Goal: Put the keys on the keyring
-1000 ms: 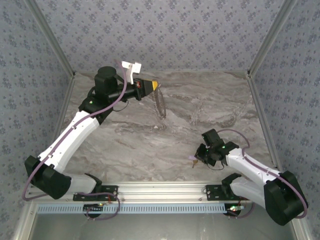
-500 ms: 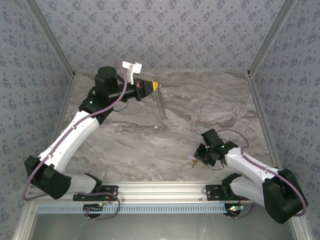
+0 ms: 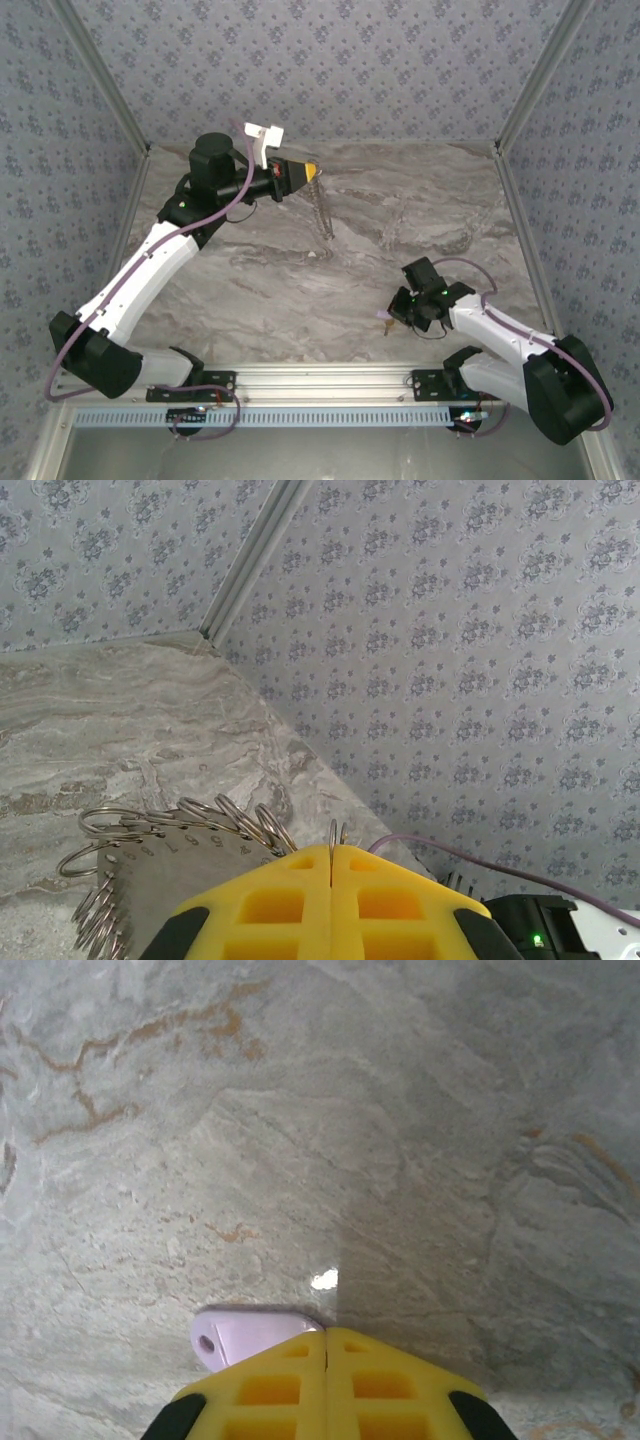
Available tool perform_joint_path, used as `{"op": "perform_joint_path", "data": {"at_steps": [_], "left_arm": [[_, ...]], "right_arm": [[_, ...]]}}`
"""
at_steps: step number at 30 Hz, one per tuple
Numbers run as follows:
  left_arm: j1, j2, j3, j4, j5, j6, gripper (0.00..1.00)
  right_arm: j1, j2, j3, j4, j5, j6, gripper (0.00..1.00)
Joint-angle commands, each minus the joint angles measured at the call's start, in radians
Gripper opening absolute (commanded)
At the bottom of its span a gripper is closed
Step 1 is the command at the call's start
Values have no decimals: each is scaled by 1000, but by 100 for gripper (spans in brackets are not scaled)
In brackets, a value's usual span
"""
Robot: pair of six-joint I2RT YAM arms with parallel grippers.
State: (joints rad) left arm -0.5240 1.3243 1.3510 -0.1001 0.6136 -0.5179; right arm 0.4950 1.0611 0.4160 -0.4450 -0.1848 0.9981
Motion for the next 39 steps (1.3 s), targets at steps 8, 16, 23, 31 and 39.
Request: {"op": "perform_joint_path", "data": {"at_steps": [8,16,23,31,39], "left_arm": [[-1,-17,35,6,-23,70,0],[1,-41,68,-30,-122,167,0],[-8,-20,98,52,-97,170,0],[-7,66,233,33,56,241,0],[-11,175,399,-42,176,226,0]], "right_arm": [[-61,-139,163,-62,-16,-58,0],[-161,-113,391,106,-176,-183,0],[-271,16,578,455,-498,-203,0],[-344,129,713,795,-699,-34,0],[-318,182,871,866,-726,-5,0]]}}
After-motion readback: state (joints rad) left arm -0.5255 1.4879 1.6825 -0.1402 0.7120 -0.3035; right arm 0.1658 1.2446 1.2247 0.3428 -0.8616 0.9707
